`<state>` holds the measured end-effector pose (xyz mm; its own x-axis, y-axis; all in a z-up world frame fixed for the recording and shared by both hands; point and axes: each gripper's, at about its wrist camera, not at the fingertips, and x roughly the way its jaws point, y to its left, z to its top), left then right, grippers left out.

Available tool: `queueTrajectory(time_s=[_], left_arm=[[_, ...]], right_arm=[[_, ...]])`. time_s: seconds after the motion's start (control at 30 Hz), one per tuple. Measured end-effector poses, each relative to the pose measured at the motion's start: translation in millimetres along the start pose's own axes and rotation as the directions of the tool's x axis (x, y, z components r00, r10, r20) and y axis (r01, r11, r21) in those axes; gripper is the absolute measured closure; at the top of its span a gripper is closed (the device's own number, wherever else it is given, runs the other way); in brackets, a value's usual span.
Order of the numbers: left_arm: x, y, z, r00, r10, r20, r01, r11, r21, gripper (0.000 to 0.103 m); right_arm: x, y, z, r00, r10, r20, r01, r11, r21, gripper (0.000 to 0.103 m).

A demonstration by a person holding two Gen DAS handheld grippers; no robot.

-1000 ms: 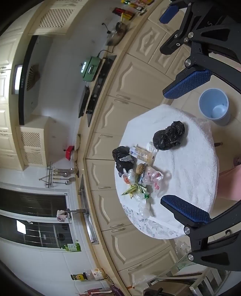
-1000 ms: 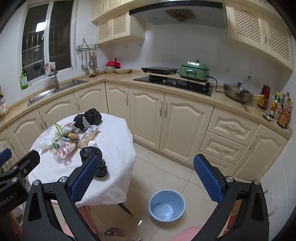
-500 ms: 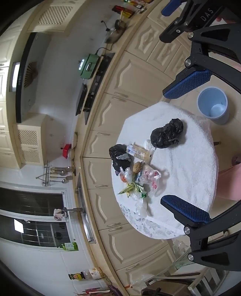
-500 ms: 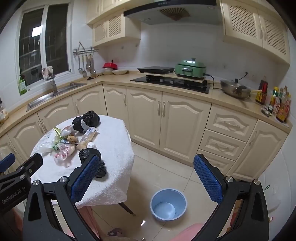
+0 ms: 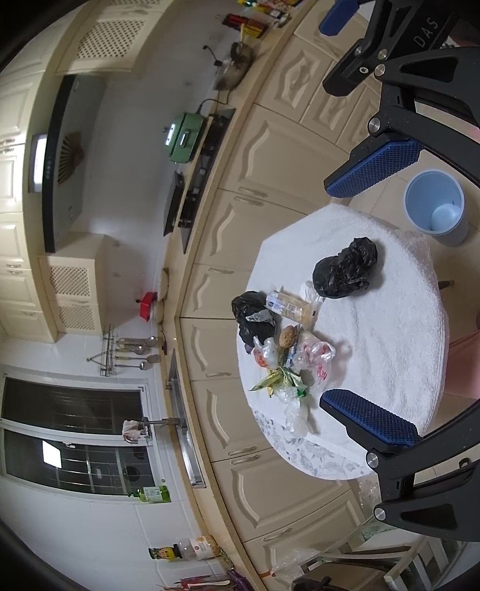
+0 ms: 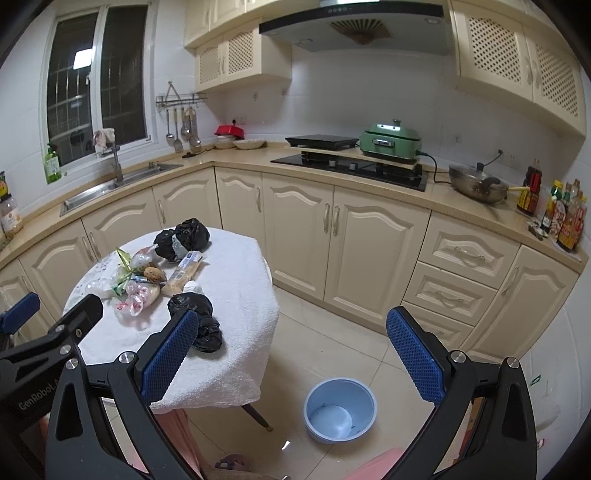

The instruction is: Collect trash

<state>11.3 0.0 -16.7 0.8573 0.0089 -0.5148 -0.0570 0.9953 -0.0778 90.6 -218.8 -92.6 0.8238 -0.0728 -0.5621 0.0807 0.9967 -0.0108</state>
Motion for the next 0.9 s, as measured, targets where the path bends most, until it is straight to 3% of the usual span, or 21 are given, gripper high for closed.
queueTrajectory(time_s=[0.23,0.9], left_arm=[[5.4,5.2,3.8,0.999,-0.028,-0.018,0.028,0.999,-0.017,0.001],[10.7,7.7,0.2,1.000,-0.015,-0.010,0.015,1.000,-0.017,0.001]], right_arm=[[0.2,-0.6,0.1,1.000,0.003,-0.003,-0.003,1.000,0.000,0.000],[10.7,1.5,0.8,0.999,0.024,-0.042,-0.025,1.000,0.000,0.000]])
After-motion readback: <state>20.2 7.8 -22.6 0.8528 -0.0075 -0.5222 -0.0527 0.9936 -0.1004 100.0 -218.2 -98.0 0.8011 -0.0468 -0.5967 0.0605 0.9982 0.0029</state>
